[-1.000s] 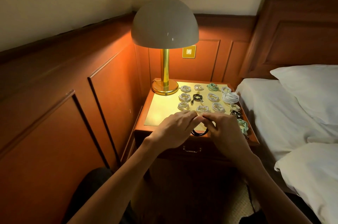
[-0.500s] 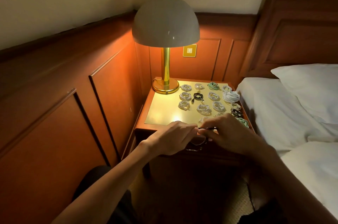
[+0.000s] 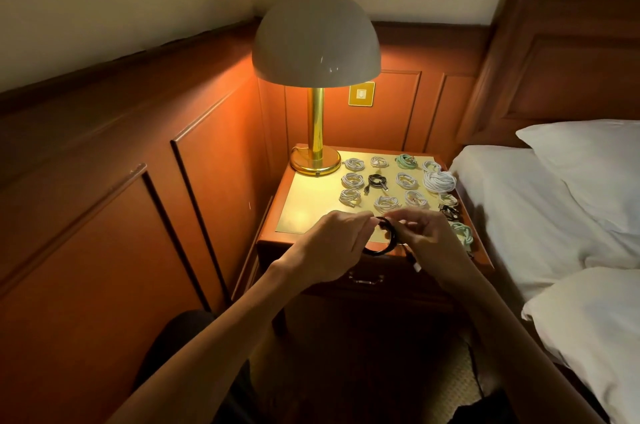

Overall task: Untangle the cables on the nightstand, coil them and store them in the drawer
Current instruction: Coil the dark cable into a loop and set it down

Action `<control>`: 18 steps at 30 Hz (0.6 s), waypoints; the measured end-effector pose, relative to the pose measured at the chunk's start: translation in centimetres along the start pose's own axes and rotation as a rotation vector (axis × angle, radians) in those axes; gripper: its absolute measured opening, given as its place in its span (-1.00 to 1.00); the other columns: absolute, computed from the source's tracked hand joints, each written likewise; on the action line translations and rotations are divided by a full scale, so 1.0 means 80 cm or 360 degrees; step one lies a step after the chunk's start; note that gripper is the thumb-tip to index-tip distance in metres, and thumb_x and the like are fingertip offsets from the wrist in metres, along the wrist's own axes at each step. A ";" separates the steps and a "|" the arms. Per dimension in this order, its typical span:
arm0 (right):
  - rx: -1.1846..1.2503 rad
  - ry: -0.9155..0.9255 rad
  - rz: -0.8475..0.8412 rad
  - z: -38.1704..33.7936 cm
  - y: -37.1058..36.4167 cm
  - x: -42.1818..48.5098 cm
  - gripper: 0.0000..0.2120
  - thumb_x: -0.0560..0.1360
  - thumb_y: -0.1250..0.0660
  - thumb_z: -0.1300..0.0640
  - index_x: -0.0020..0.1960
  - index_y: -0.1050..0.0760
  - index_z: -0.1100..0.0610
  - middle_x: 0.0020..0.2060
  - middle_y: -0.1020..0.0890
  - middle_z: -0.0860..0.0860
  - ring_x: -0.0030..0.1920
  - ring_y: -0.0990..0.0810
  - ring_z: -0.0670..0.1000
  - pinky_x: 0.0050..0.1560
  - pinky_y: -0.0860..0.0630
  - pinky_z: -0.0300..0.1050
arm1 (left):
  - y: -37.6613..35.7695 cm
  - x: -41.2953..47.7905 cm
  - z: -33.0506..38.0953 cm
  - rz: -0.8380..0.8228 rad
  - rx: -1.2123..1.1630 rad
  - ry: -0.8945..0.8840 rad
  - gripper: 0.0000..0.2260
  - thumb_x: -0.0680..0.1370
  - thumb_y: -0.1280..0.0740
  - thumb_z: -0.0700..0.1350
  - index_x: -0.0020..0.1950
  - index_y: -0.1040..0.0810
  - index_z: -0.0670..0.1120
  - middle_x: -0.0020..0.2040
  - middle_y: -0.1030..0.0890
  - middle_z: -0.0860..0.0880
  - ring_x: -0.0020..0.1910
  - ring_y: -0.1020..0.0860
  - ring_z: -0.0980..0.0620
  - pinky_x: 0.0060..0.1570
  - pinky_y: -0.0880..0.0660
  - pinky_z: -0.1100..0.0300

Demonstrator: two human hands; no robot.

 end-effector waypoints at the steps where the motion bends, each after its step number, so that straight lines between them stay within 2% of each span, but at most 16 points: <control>1: 0.0155 -0.0149 -0.0019 0.009 -0.004 0.000 -0.80 0.62 -0.28 0.21 -0.04 -0.67 0.07 -0.12 -0.74 -0.04 -0.06 -0.70 0.01 -0.09 -0.59 -0.21 | 0.001 0.000 -0.003 0.0014 0.0044 0.0018 -0.70 0.72 -0.10 -0.06 -0.12 -0.49 -0.14 -0.37 -0.49 0.01 -0.47 -0.48 0.10 -0.46 -0.43 0.11; 3: 0.0391 -0.0422 -0.0032 0.028 -0.007 -0.003 -0.76 0.64 -0.24 0.12 -0.02 -0.68 0.13 -0.05 -0.74 0.00 0.06 -0.67 0.04 0.04 -0.56 -0.11 | 0.002 -0.001 -0.008 0.0021 0.0126 0.0030 -0.71 0.71 -0.11 -0.06 -0.11 -0.50 -0.14 -0.37 -0.50 0.02 -0.47 -0.49 0.11 -0.47 -0.45 0.13; 5: 0.0293 -0.0483 -0.0109 0.035 -0.007 -0.003 -0.83 0.56 -0.35 0.03 0.01 -0.69 0.07 -0.02 -0.73 -0.06 0.08 -0.66 -0.02 0.13 -0.53 -0.06 | 0.000 -0.003 -0.010 -0.0010 0.0190 0.0006 -0.73 0.71 -0.13 -0.08 -0.08 -0.51 -0.15 -0.35 -0.51 0.02 -0.46 -0.51 0.12 -0.47 -0.48 0.14; 8: 0.0203 -0.0581 -0.0179 0.044 -0.013 -0.005 -0.86 0.45 -0.50 0.18 0.00 -0.70 0.07 -0.04 -0.74 -0.02 0.08 -0.68 0.00 0.18 -0.56 -0.03 | -0.003 -0.004 -0.008 -0.0041 0.0211 -0.0021 -0.75 0.70 -0.14 -0.07 -0.06 -0.51 -0.14 -0.34 -0.51 0.03 -0.44 -0.51 0.11 -0.45 -0.50 0.17; 10: 0.0343 -0.0694 -0.0092 0.053 -0.016 -0.004 -0.87 0.42 -0.49 0.28 -0.04 -0.69 0.17 -0.05 -0.74 0.10 0.08 -0.70 0.11 0.20 -0.60 0.07 | -0.009 -0.004 -0.006 -0.0060 0.0227 -0.0037 -0.76 0.70 -0.15 -0.06 -0.02 -0.52 -0.14 -0.31 -0.54 0.02 -0.42 -0.53 0.11 -0.43 -0.53 0.19; 13: 0.0553 -0.0849 -0.0087 0.057 -0.028 -0.006 -0.87 0.43 -0.42 0.39 -0.02 -0.63 0.29 -0.05 -0.71 0.23 0.01 -0.70 0.18 0.11 -0.63 0.07 | -0.012 -0.001 -0.007 -0.0054 0.0181 -0.0045 -0.75 0.70 -0.14 -0.04 -0.01 -0.52 -0.14 -0.28 -0.58 -0.01 -0.39 -0.55 0.09 -0.40 -0.53 0.18; 16: 0.0680 -0.0871 -0.0236 0.053 -0.040 -0.009 -0.81 0.43 -0.42 0.42 0.04 -0.59 0.31 -0.08 -0.69 0.22 -0.05 -0.71 0.15 0.12 -0.62 0.11 | -0.013 -0.002 -0.013 -0.0056 0.0020 -0.0011 -0.71 0.71 -0.09 -0.03 -0.05 -0.48 -0.14 -0.30 -0.54 -0.02 -0.41 -0.51 0.05 -0.42 -0.46 0.09; 18: 0.0688 -0.0814 -0.0227 0.051 -0.038 -0.009 -0.82 0.42 -0.46 0.39 0.00 -0.59 0.27 -0.06 -0.68 0.24 -0.03 -0.71 0.18 0.08 -0.64 0.10 | -0.015 -0.003 -0.019 -0.0078 -0.0092 0.0033 -0.69 0.72 -0.07 -0.01 -0.09 -0.46 -0.13 -0.31 -0.51 -0.03 -0.41 -0.48 0.01 -0.42 -0.43 0.04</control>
Point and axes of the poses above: each hand's wrist, its own x-axis towards the middle knuckle, its own y-axis out of the back of the hand, z = x × y, the point moved 9 cm from there along x, towards the middle knuckle
